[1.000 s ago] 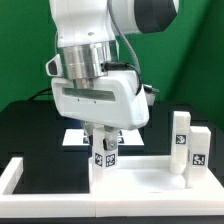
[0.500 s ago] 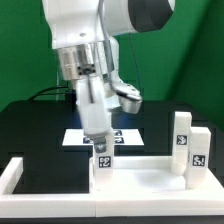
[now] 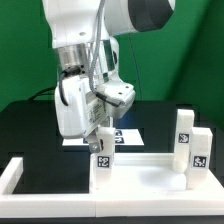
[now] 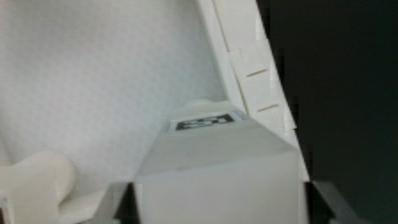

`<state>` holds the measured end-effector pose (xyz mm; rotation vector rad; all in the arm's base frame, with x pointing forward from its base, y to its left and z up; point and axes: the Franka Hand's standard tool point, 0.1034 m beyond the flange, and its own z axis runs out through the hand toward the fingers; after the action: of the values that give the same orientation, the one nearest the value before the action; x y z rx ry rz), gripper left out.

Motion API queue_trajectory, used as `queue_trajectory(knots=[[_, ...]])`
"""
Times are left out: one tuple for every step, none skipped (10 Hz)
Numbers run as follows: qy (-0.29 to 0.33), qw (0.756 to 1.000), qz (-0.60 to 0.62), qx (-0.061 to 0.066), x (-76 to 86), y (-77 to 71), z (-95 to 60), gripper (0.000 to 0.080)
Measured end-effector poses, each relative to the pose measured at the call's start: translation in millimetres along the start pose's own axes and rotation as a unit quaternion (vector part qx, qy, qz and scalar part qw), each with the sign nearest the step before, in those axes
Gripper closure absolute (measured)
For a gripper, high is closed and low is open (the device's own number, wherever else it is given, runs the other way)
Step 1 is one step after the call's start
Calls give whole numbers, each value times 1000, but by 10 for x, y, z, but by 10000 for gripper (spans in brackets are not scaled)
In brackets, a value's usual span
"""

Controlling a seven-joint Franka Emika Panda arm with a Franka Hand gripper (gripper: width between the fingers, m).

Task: Assemble desk

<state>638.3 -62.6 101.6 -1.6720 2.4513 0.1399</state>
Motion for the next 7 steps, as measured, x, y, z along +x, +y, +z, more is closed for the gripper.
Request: queue_trajectory(knots=[[-2, 999, 33, -1, -3, 7, 15, 501], [-2, 1000, 26, -1, -4, 9, 20, 393], [-2, 1000, 25, -1, -4, 9, 20, 254], [-3, 1000, 24, 0, -14, 3, 4, 183], [-8, 1000, 19, 7, -72, -30, -112, 156], [-16, 1000, 16, 18, -144, -75, -280, 156], [-24, 999, 12, 27, -224, -115, -468, 151]])
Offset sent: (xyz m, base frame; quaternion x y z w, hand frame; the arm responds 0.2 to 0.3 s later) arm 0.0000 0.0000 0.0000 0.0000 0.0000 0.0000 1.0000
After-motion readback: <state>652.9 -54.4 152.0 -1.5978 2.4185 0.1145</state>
